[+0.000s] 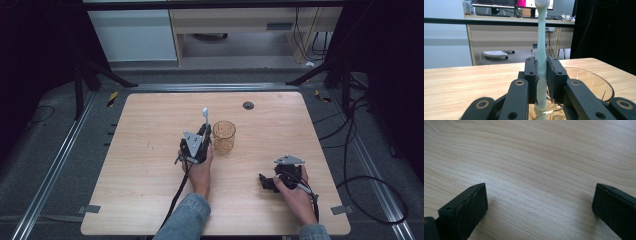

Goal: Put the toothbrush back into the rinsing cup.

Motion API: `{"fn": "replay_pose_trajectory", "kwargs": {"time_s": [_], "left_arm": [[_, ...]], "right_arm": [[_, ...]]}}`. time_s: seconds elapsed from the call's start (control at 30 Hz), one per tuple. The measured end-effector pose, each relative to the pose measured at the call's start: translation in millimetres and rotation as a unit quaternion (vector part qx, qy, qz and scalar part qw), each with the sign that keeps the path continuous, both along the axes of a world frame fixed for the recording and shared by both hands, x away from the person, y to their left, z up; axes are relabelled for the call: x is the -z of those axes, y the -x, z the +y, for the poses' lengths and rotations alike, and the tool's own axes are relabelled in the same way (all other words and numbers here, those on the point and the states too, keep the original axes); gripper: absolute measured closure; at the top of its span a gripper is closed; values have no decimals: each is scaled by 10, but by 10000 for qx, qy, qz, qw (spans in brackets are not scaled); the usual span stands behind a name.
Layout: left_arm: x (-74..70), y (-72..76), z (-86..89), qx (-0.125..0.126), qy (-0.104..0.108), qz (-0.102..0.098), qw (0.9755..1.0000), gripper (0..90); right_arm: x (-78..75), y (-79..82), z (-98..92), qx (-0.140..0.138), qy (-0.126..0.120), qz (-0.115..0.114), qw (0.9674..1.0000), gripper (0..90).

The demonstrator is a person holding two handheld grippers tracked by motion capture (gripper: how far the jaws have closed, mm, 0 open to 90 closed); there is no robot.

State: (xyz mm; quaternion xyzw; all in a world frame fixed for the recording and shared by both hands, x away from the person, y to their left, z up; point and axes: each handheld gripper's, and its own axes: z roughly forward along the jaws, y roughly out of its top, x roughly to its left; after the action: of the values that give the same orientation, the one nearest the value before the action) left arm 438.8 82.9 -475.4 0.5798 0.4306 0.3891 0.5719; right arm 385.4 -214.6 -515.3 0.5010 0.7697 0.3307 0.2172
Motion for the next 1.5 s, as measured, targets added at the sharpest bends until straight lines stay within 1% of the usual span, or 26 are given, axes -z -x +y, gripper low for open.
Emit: {"fn": "replay_pose_trajectory", "kwargs": {"time_s": [0.3, 0.43, 0.7, 0.93, 1.17, 1.37, 1.5], "left_arm": [[38, 1, -2, -15, -62, 38, 10000, 783], [66, -1, -11, -26, -114, 83, 9999, 782], [127, 4, -9, -31, -117, 191, 9997, 779], [128, 4, -11, -26, -113, 194, 9997, 775], [130, 3, -14, -13, -92, 209, 9997, 750], [112, 8, 1, -39, -49, 214, 9998, 700], [96, 19, 3, -17, -69, 231, 9997, 659]], "right_arm": [[0, 0, 1, 6, -2, 1, 10000, 6], [0, 0, 0, 0, -1, -1, 10000, 6], [0, 0, 0, 1, 0, -1, 10000, 6], [0, -1, 0, -2, 2, -3, 10000, 6], [0, -1, 0, 0, 1, -3, 10000, 6], [0, -1, 1, 5, 0, 0, 10000, 6], [0, -1, 1, 5, 0, -1, 10000, 6]]}}
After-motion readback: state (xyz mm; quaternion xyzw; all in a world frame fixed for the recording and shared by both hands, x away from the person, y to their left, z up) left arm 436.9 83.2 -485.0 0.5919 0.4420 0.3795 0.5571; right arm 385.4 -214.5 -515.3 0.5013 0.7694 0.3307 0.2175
